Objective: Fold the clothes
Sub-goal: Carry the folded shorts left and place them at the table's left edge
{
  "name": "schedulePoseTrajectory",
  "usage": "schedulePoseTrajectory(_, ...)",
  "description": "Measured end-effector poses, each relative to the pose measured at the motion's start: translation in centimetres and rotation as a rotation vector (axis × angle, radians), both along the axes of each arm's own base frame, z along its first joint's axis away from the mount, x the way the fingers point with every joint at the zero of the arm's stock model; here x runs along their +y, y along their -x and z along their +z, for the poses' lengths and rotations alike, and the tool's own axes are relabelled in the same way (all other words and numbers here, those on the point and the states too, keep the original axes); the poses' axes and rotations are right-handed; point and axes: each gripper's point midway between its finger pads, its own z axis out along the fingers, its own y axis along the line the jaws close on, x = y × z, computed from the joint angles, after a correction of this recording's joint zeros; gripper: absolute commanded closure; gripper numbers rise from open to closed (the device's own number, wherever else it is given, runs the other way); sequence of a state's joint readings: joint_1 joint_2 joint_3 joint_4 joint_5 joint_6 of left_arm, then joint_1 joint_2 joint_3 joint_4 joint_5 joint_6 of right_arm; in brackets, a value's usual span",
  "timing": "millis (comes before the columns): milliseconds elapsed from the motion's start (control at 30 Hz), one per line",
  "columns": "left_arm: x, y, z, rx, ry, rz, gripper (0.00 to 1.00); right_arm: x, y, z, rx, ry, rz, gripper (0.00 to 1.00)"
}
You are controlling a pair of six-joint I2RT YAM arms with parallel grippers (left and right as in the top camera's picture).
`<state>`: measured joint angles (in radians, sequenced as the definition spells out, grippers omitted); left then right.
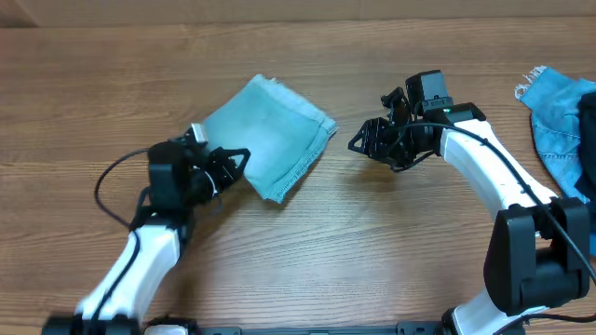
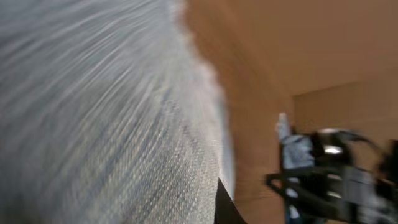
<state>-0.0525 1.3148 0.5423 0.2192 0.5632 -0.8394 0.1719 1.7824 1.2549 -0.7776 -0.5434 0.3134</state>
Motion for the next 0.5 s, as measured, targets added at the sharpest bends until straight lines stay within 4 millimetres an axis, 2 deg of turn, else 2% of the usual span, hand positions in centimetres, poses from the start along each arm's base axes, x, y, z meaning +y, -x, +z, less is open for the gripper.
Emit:
schedulePoseTrajectory(100,0.1,1.2,3.5,-0.077,0.001,0.0,0.96,0.0,0.0,0.0,0.001,0.0,0.0,0.41)
schedulePoseTrajectory(233,0.2,2.8,6.0,-0.096,0.003,0.003,0.96,0.0,0.0,0.0,0.0,0.0,0.0,0.41)
schedulePoseTrajectory(333,0.2,2.9,8.3,-0.121,0.005,0.006,0.96,0.0,0.0,0.0,0.0,0.0,0.0,0.42)
schedulePoseTrajectory(500,0.2,2.0,15.4,-0.223,0.011,0.006,0.96,0.0,0.0,0.0,0.0,0.0,0.0,0.42)
